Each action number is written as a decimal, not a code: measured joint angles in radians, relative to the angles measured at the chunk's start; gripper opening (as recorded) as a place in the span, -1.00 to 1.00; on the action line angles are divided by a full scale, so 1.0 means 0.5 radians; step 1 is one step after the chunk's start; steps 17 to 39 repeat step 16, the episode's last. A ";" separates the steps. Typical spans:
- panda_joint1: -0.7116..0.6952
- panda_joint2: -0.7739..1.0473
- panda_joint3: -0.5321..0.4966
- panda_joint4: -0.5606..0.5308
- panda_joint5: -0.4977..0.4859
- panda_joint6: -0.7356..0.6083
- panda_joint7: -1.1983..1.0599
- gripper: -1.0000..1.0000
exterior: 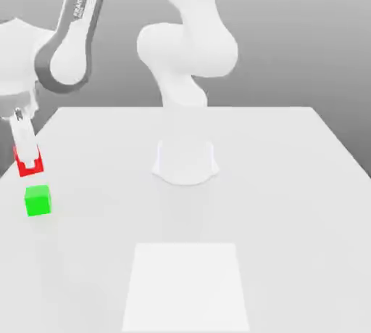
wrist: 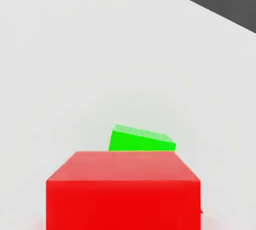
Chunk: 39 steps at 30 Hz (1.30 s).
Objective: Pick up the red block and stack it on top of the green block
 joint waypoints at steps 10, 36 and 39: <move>0.057 0.283 0.042 0.015 0.446 0.223 -0.317 -1.00; 0.002 0.421 0.129 0.003 0.620 0.360 -0.441 1.00; 0.002 0.421 0.129 0.003 0.620 0.360 -0.441 1.00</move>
